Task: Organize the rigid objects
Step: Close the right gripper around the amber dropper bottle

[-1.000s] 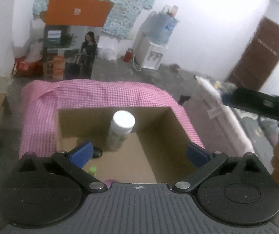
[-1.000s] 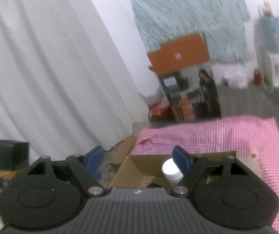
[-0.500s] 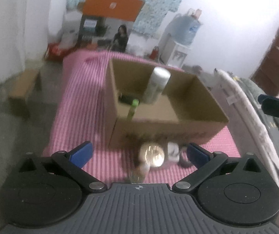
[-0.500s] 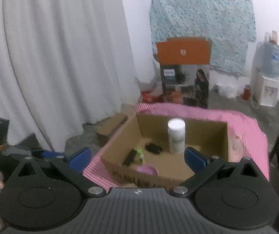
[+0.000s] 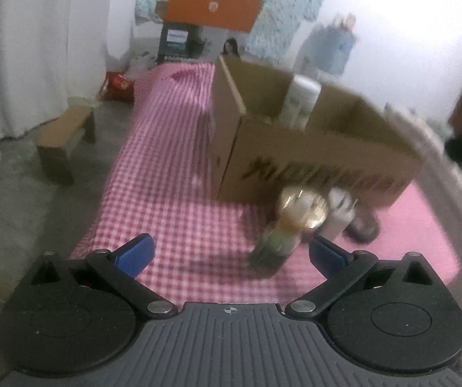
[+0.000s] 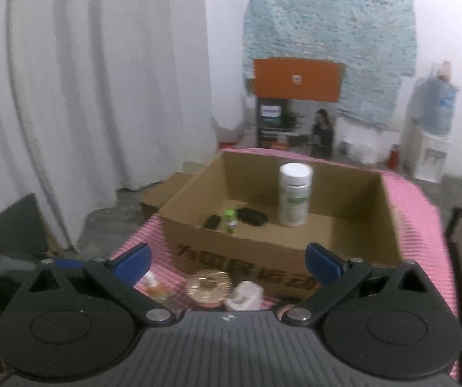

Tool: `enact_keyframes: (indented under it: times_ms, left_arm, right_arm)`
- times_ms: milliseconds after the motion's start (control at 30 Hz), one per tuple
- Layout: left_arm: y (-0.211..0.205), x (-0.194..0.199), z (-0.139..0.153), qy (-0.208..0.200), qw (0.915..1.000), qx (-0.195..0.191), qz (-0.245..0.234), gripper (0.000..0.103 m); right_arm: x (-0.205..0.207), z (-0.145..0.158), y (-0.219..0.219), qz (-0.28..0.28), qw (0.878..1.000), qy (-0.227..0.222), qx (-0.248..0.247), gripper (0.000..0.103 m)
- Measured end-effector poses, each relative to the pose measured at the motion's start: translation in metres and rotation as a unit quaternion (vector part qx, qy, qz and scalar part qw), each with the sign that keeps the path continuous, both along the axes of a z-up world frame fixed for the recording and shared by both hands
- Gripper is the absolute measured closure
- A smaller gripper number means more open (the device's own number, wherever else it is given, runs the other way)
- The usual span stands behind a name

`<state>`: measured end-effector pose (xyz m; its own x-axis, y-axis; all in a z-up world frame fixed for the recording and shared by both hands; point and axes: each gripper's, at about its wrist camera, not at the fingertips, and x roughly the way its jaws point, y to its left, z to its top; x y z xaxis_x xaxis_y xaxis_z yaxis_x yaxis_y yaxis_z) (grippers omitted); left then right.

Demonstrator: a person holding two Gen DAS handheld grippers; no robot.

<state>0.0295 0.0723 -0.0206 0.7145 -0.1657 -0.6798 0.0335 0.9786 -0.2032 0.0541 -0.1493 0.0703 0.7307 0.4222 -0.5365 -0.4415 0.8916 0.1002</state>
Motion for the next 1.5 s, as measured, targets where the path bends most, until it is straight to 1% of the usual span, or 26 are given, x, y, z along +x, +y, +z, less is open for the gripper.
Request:
enact_keyframes:
  times_ms: [67,133,300,367,467,500,533,600,633,700,733,800,833,867,933,967,1000,1033,1100,1167,1267,1333,1400,1500]
  left_arm:
    - [-0.005,0.000,-0.007,-0.004,0.9997,0.017,-0.016,0.000]
    - [-0.011,0.000,-0.011,-0.007,0.9990,0.025,-0.036,0.000]
    - [-0.030,0.000,-0.018,-0.017,0.9955,0.067,-0.064,0.000]
    - [-0.037,0.002,-0.022,-0.018,0.9937,0.079,-0.078,0.000]
    - [-0.042,0.004,-0.027,-0.023,0.9916,0.089,-0.092,0.003]
    - [-0.044,0.005,-0.029,-0.024,0.9909,0.093,-0.094,0.005]
    - [-0.045,0.005,-0.029,-0.026,0.9903,0.097,-0.096,0.006]
    - [-0.046,0.007,-0.030,-0.028,0.9900,0.098,-0.098,0.010]
    - [-0.046,0.007,-0.030,-0.029,0.9900,0.097,-0.098,0.011]
    - [-0.046,0.009,-0.030,-0.029,0.9905,0.094,-0.096,0.022]
    - [-0.046,0.010,-0.030,-0.027,0.9908,0.092,-0.096,0.025]
    - [-0.045,0.012,-0.031,-0.023,0.9913,0.085,-0.098,0.036]
    - [-0.044,0.013,-0.031,-0.022,0.9914,0.081,-0.100,0.039]
    - [-0.045,0.013,-0.031,-0.021,0.9915,0.080,-0.101,0.044]
    - [-0.046,0.013,-0.031,-0.024,0.9909,0.083,-0.103,0.047]
    - [-0.047,0.013,-0.031,-0.026,0.9905,0.088,-0.102,0.050]
    - [-0.048,0.013,-0.031,-0.027,0.9903,0.090,-0.103,0.055]
    - [-0.048,0.014,-0.031,-0.027,0.9901,0.091,-0.103,0.057]
    - [-0.048,0.015,-0.031,-0.027,0.9904,0.085,-0.105,0.066]
    - [-0.049,0.016,-0.031,-0.027,0.9904,0.079,-0.110,0.071]
    - [-0.053,0.015,-0.031,-0.031,0.9893,0.086,-0.114,0.072]
    - [-0.053,0.014,-0.030,-0.030,0.9895,0.077,-0.119,0.072]
    - [-0.055,0.014,-0.029,-0.027,0.9895,0.067,-0.125,0.072]
    - [-0.063,0.014,-0.028,-0.027,0.9880,0.069,-0.136,0.072]
  right_arm:
    - [0.001,-0.008,0.002,0.008,1.000,0.006,0.021,0.000]
    - [0.002,-0.016,0.008,0.007,0.999,0.017,0.033,0.000]
    - [0.008,-0.039,0.030,0.024,0.998,0.050,0.038,0.000]
    - [0.011,-0.047,0.038,0.029,0.997,0.062,0.042,0.001]
    - [0.020,-0.058,0.045,0.028,0.995,0.083,0.055,0.007]
    - [0.022,-0.061,0.047,0.025,0.994,0.088,0.059,0.011]
    - [0.025,-0.064,0.048,0.024,0.993,0.093,0.062,0.018]
    - [0.027,-0.067,0.051,0.026,0.993,0.101,0.062,0.024]
    - [0.028,-0.068,0.052,0.029,0.993,0.102,0.061,0.029]
    - [0.028,-0.070,0.056,0.034,0.993,0.103,0.055,0.035]
    - [0.028,-0.070,0.057,0.036,0.993,0.103,0.053,0.038]
    - [0.030,-0.072,0.059,0.039,0.992,0.105,0.053,0.042]
    - [0.030,-0.072,0.059,0.040,0.992,0.105,0.055,0.045]
    - [0.031,-0.072,0.060,0.041,0.992,0.105,0.056,0.047]
    - [0.032,-0.072,0.062,0.047,0.992,0.106,0.055,0.055]
    - [0.032,-0.073,0.063,0.050,0.991,0.107,0.056,0.058]
    - [0.033,-0.073,0.065,0.053,0.991,0.109,0.057,0.063]
    - [0.034,-0.075,0.066,0.054,0.991,0.111,0.057,0.066]
    - [0.034,-0.077,0.068,0.057,0.990,0.113,0.057,0.070]
    - [0.033,-0.077,0.070,0.059,0.990,0.111,0.057,0.073]
    - [0.032,-0.076,0.070,0.062,0.991,0.109,0.056,0.077]
    - [0.031,-0.076,0.068,0.062,0.990,0.111,0.057,0.079]
    - [0.030,-0.077,0.065,0.062,0.990,0.116,0.060,0.080]
    - [0.027,-0.075,0.060,0.058,0.990,0.117,0.056,0.080]
